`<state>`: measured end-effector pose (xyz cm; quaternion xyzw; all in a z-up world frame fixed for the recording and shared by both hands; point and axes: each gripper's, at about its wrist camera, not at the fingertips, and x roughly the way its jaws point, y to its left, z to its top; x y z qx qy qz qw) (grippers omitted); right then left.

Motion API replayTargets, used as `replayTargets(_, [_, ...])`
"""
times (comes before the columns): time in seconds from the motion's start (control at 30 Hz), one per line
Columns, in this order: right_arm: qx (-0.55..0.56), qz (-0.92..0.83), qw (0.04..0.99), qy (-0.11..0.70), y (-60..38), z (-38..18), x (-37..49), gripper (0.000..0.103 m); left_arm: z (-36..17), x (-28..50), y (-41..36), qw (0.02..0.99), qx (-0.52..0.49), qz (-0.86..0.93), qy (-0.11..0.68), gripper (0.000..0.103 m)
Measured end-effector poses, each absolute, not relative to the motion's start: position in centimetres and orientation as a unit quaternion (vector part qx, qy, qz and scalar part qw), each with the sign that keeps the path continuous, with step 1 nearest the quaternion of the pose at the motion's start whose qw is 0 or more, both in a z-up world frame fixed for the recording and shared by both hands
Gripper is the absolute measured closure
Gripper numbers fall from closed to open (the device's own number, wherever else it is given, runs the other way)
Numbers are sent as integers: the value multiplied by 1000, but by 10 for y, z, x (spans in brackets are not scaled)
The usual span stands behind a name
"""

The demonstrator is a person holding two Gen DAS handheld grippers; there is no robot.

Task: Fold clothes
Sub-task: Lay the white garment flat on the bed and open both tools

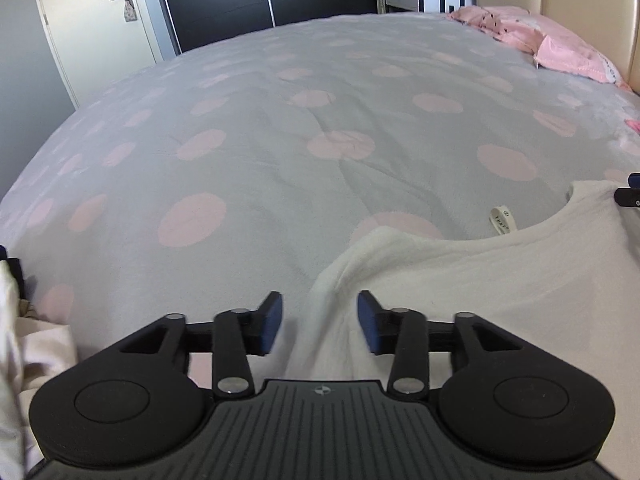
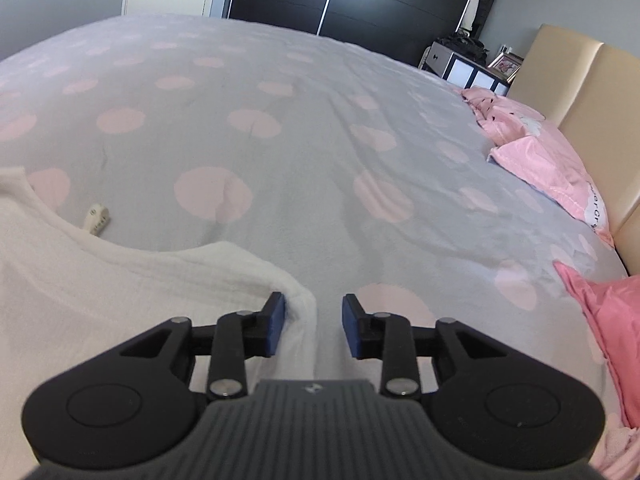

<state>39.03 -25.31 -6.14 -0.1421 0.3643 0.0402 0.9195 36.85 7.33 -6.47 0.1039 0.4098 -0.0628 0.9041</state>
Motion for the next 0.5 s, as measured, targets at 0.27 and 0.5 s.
replayTargets(0.27, [-109,72,920,370,-281,-8,291,67,-19,280,96,902,100,-83,411,56])
replayTargets(0.5, [-83,104,898,419,-307,8,177,67,13,181,117,899,85,-80,423,48])
